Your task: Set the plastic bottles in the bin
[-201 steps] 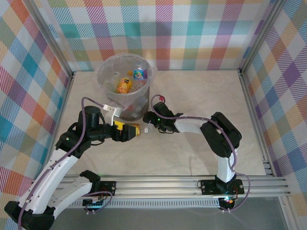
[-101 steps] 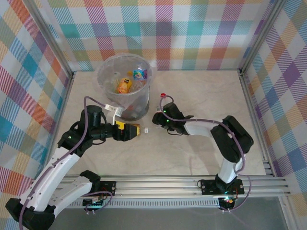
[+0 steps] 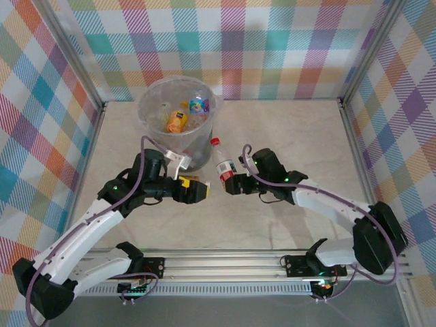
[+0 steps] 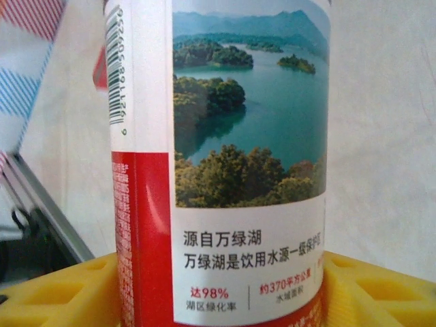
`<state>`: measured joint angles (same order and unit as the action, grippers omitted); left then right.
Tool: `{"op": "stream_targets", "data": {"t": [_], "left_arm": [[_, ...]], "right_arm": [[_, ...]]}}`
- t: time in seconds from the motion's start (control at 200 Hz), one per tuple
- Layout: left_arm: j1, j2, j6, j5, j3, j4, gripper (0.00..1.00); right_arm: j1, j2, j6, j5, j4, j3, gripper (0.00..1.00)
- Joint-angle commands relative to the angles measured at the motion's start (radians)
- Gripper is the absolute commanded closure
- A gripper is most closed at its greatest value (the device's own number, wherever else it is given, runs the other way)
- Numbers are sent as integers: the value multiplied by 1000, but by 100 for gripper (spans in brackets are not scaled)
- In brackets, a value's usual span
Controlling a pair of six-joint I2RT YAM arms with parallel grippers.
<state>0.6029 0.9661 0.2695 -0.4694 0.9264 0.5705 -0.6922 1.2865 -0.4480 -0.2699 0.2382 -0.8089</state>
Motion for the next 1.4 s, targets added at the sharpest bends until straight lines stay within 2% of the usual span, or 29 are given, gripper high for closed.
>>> {"op": "stream_targets", "data": {"t": [0.0, 0.23, 0.435, 0.76, 1.06, 1.395], "left_arm": [[29, 20, -7, 31, 62, 1, 2], [67, 72, -32, 26, 91, 1, 2], [80, 90, -59, 50, 110, 28, 2], [80, 67, -109, 98, 181, 99, 1], [80, 85, -98, 92, 181, 87, 1], [80, 78, -104, 89, 173, 95, 1]], "right_arm": [[4, -52, 141, -28, 266, -23, 35], [-40, -59, 137, -20, 375, 1, 34], [-107, 8, 106, 31, 316, 33, 34], [-181, 115, 111, 140, 330, 30, 33], [-188, 87, 86, 240, 378, 42, 18], [-193, 62, -13, 309, 517, 45, 1]]}}
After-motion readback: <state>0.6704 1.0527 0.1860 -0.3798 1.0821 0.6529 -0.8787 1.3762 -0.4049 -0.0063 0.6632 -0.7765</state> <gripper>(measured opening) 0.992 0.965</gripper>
